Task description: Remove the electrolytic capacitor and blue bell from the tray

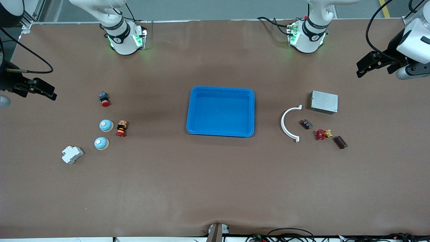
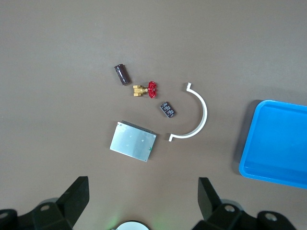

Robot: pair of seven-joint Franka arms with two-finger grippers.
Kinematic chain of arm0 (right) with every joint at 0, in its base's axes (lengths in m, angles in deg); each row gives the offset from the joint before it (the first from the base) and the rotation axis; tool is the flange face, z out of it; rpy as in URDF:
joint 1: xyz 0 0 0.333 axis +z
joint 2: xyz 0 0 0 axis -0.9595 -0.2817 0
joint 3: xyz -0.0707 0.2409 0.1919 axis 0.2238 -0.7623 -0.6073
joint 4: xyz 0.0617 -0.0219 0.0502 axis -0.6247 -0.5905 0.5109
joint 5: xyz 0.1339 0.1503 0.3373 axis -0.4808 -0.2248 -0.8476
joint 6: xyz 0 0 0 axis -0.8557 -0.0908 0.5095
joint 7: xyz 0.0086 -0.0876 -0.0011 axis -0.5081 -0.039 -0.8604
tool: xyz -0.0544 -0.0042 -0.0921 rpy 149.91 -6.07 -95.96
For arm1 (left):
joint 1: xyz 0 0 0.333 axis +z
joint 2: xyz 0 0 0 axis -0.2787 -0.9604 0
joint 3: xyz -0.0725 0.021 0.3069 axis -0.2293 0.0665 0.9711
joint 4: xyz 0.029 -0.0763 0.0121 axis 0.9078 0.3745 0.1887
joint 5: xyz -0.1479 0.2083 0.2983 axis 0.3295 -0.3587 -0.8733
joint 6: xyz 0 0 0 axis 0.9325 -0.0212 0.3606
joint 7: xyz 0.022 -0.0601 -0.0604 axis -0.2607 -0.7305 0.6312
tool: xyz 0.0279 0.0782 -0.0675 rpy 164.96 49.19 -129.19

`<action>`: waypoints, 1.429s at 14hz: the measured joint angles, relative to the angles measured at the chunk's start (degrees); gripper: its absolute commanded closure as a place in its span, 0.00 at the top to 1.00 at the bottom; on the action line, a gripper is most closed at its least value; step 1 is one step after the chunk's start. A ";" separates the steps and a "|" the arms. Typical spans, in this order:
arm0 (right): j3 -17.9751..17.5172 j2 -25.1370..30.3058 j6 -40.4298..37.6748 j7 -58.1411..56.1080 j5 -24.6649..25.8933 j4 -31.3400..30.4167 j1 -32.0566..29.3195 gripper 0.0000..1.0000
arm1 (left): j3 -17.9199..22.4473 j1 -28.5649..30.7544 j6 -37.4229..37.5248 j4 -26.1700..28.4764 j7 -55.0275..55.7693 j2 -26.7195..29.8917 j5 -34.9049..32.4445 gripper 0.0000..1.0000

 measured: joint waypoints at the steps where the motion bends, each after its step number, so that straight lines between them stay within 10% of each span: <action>1: 0.69 0.47 -0.47 -0.08 -0.05 -0.03 0.56 1.00 | 0.00 0.00 0.00 0.00 0.00 0.00 0.00 1.00; 20: 0.47 2.86 -4.24 -2.84 -3.90 -0.66 -3.00 1.00 | 0.03 0.00 0.56 -0.12 0.00 0.76 0.00 1.00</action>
